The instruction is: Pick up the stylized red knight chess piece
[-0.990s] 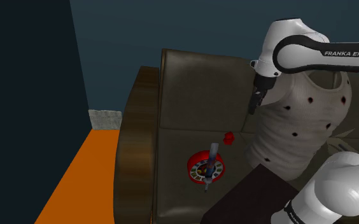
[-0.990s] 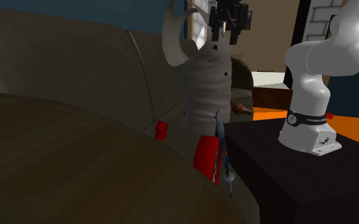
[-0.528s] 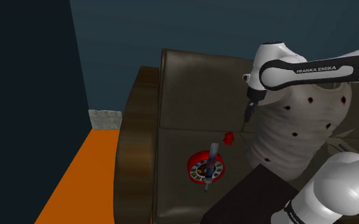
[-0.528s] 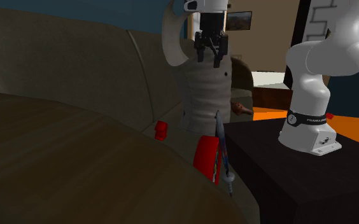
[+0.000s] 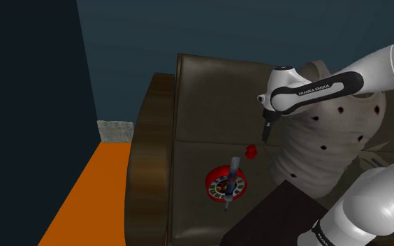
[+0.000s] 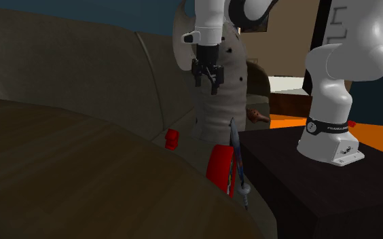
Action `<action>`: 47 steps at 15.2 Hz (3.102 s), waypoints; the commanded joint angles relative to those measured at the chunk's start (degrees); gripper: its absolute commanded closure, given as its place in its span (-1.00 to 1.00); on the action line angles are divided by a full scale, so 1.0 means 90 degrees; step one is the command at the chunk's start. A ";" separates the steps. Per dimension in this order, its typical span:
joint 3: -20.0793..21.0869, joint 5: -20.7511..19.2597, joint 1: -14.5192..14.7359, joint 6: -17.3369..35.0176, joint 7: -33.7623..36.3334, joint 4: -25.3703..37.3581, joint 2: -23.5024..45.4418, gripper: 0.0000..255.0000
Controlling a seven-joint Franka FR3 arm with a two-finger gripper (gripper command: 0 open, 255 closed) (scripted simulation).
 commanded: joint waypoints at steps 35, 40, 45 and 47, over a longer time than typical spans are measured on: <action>-0.0228 -0.0067 -0.1053 0.3301 -0.2278 0.3689 0.6741 1.00; -0.0226 -0.0065 -0.1058 0.3292 -0.2285 0.3700 0.6742 1.00; -0.0226 -0.0066 -0.1053 0.3214 -0.2314 0.3628 0.6588 1.00; -0.0225 -0.0065 -0.1051 0.3120 -0.2349 0.3564 0.6426 1.00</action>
